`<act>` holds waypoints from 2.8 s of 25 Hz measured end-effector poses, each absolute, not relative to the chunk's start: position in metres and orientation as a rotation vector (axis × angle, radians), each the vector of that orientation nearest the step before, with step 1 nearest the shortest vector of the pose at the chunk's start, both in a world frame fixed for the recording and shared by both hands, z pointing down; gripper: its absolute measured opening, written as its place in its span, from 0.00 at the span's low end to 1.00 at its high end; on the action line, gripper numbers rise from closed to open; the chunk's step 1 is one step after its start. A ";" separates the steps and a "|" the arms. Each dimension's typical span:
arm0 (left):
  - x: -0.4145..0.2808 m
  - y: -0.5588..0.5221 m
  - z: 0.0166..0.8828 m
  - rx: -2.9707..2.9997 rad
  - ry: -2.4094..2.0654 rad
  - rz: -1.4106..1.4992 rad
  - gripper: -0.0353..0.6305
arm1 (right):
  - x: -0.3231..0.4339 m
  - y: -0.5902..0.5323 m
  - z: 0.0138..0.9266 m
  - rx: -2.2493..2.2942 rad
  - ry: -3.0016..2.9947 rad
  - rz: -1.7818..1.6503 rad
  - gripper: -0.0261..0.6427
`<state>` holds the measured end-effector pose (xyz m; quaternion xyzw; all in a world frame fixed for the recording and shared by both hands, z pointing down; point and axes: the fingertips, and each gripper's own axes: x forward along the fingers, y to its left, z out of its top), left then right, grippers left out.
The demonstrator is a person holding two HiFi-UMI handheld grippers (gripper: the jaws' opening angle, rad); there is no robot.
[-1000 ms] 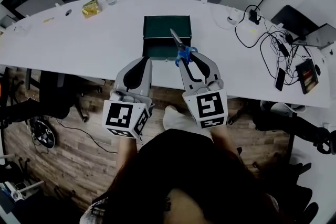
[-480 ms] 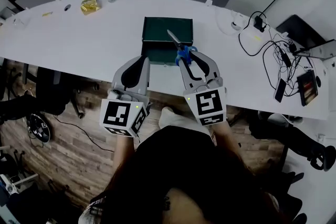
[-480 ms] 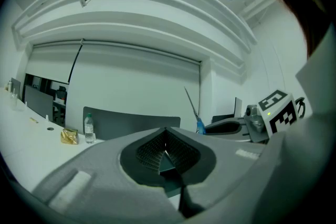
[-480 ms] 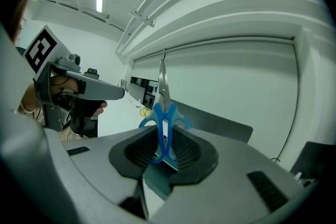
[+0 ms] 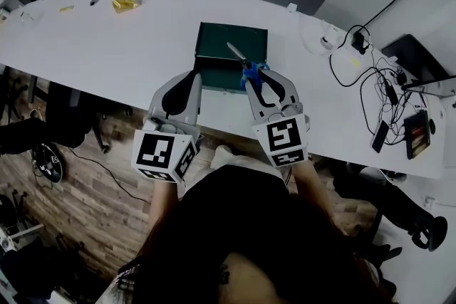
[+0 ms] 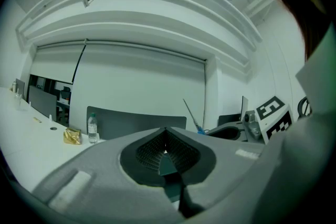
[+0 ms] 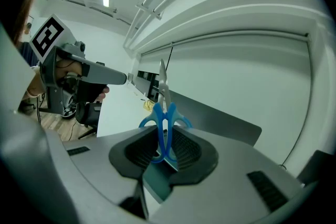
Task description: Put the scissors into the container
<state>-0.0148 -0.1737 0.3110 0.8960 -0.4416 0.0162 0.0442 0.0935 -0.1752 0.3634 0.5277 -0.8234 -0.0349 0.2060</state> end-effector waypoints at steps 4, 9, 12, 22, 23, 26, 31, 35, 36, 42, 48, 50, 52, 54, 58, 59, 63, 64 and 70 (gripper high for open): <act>-0.016 -0.180 0.314 2.726 -1.367 0.050 0.07 | 0.095 -0.184 0.375 1.414 -2.285 -0.107 0.17; -0.019 -0.189 0.319 2.698 -1.395 0.048 0.07 | 0.097 -0.196 0.389 1.340 -2.272 -0.106 0.17; -0.022 -0.194 0.322 2.680 -1.414 0.052 0.07 | 0.096 -0.202 0.399 1.299 -2.267 -0.103 0.17; -0.032 -0.219 0.326 2.635 -1.463 0.039 0.07 | 0.090 -0.225 0.426 1.177 -2.228 -0.120 0.17; -0.032 -0.222 0.327 2.634 -1.465 0.037 0.07 | 0.090 -0.226 0.429 1.167 -2.225 -0.117 0.17; -0.034 -0.228 0.329 2.626 -1.469 0.033 0.07 | 0.087 -0.230 0.438 1.132 -2.221 -0.104 0.17; -0.034 -0.236 0.334 2.607 -1.482 0.023 0.07 | 0.089 -0.236 0.455 1.071 -2.187 -0.110 0.17; -0.034 -0.244 0.339 2.586 -1.494 0.019 0.07 | 0.089 -0.241 0.467 1.025 -2.174 -0.098 0.17; -0.033 -0.246 0.339 2.583 -1.497 0.017 0.07 | 0.090 -0.242 0.470 1.016 -2.173 -0.094 0.17; -0.031 -0.254 0.339 2.568 -1.525 0.015 0.07 | 0.091 -0.249 0.485 0.970 -2.162 -0.083 0.17; -0.039 -0.255 0.345 2.535 -1.558 0.025 0.07 | 0.092 -0.252 0.502 0.918 -2.130 -0.081 0.17; -0.040 -0.256 0.345 2.531 -1.567 0.019 0.07 | 0.094 -0.251 0.507 0.905 -2.118 -0.071 0.17; -0.040 -0.257 0.343 2.532 -1.572 0.016 0.07 | 0.095 -0.251 0.510 0.899 -2.111 -0.061 0.17; -0.041 -0.259 0.342 2.534 -1.574 0.018 0.07 | 0.096 -0.251 0.513 0.893 -2.107 -0.051 0.17; -0.042 -0.266 0.342 2.536 -1.575 0.022 0.07 | 0.097 -0.251 0.518 0.888 -2.099 -0.043 0.17; -0.043 -0.268 0.342 2.538 -1.574 0.022 0.07 | 0.097 -0.252 0.519 0.887 -2.095 -0.043 0.17; -0.041 -0.275 0.344 2.545 -1.558 0.035 0.07 | 0.097 -0.255 0.527 0.862 -2.073 -0.045 0.17; -0.041 -0.277 0.346 2.545 -1.552 0.039 0.07 | 0.098 -0.255 0.530 0.855 -2.067 -0.040 0.17; -0.036 -0.291 0.360 2.525 -1.526 0.057 0.07 | 0.103 -0.261 0.548 0.822 -2.045 0.018 0.17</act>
